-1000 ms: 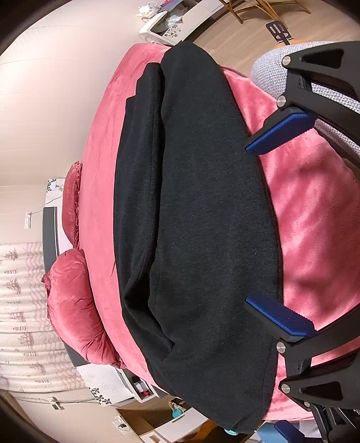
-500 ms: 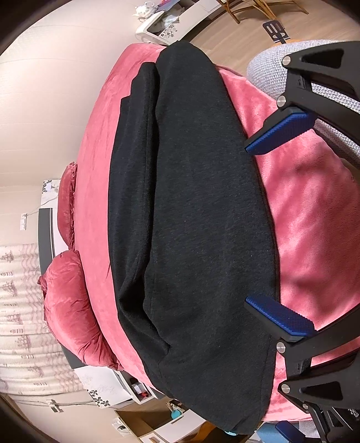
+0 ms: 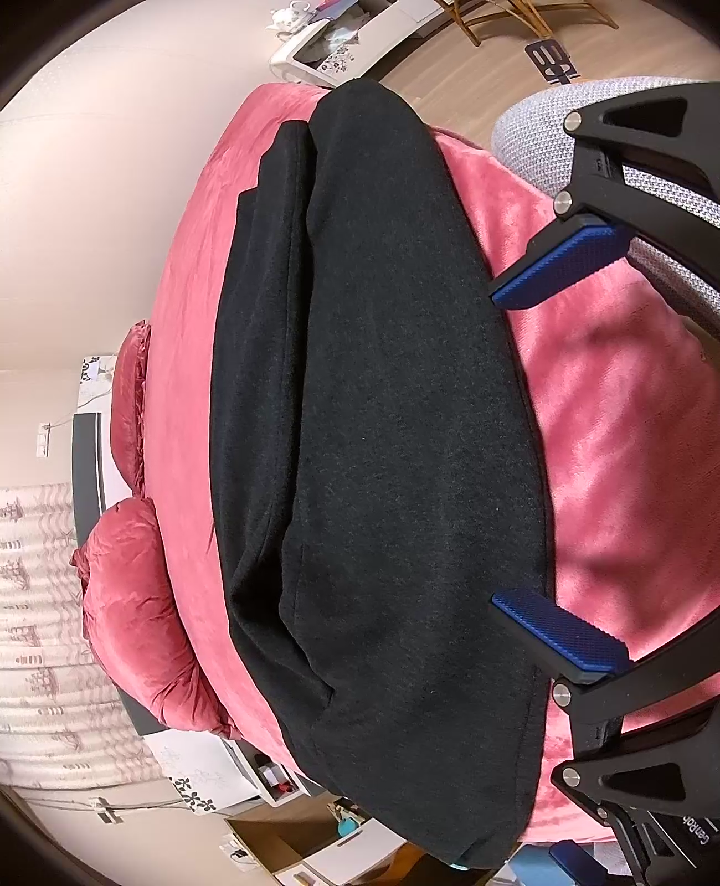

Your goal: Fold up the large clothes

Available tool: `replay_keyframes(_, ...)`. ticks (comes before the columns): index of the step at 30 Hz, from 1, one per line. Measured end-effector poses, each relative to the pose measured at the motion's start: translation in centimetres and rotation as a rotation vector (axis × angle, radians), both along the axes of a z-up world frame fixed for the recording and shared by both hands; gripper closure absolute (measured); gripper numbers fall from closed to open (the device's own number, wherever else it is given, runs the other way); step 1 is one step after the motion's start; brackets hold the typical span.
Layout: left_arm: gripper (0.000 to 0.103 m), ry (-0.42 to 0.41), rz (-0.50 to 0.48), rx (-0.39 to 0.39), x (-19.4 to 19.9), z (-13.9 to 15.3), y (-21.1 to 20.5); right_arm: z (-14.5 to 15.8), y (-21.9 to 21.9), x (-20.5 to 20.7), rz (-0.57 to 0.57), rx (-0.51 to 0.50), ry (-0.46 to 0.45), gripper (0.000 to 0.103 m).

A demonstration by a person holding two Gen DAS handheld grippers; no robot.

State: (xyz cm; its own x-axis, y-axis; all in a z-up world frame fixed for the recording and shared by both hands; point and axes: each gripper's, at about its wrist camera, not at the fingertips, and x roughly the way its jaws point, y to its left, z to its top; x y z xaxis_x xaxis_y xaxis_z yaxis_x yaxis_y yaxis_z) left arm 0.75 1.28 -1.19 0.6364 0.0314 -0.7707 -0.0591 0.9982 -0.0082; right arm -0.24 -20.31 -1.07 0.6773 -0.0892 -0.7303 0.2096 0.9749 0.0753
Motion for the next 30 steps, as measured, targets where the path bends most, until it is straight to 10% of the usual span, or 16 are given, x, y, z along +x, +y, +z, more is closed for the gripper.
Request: replay_keyframes(30,0.000,0.047,0.024,-0.016,0.68,-0.54,0.85,-0.45,-0.22,0.22,0.006,0.029,0.020,0.000)
